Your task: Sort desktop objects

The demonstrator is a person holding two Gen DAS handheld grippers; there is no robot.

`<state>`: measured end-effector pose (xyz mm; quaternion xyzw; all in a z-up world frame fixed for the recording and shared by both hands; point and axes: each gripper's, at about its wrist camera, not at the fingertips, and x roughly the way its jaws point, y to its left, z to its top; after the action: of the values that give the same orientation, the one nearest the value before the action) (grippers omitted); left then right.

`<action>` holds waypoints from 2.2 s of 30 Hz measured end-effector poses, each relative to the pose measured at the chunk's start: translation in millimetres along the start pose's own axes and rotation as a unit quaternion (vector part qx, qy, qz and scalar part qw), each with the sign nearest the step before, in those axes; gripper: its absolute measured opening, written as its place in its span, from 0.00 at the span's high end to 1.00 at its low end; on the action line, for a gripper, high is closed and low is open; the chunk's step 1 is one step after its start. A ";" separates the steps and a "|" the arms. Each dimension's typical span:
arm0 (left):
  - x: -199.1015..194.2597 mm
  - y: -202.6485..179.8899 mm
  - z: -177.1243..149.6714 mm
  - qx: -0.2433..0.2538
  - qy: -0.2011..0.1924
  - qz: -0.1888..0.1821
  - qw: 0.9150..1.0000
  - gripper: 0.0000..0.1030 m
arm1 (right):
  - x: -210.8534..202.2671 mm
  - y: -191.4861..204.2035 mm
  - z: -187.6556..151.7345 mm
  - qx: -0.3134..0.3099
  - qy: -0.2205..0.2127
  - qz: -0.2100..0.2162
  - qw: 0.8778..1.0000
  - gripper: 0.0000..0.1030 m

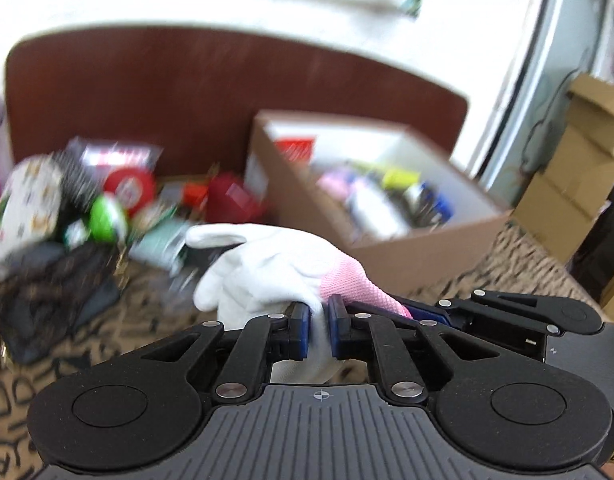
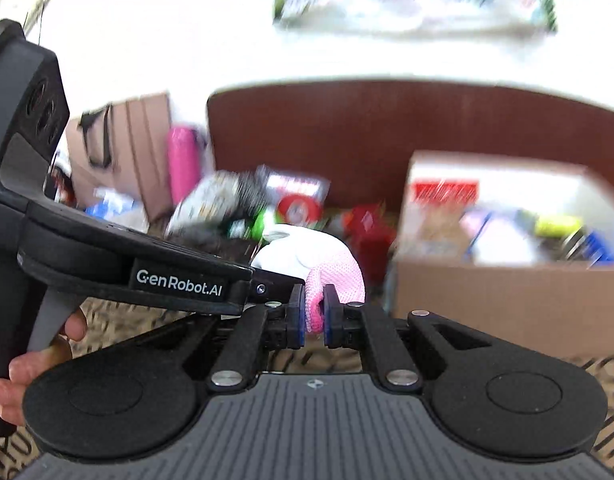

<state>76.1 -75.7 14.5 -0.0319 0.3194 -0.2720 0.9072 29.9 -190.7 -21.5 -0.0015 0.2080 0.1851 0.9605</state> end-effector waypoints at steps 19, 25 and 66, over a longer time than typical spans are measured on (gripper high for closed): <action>130.2 -115.3 137.9 0.076 -0.005 -0.129 0.989 0.80 | -24.0 -151.5 52.3 0.006 -0.097 -0.196 0.976 0.90; 189.1 -138.4 145.1 0.093 0.019 -0.138 0.986 0.80 | -3.4 -190.5 38.2 0.016 -0.078 -0.243 0.967 0.90; 53.3 -110.9 64.1 0.046 -0.044 0.039 0.997 0.00 | -51.2 -114.0 -5.6 -0.026 -0.031 -0.224 0.974 0.00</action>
<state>96.3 -204.8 61.2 0.0101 0.2674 -0.2487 0.9309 25.0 -315.5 -14.5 -0.0672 0.1673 -0.0298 0.9832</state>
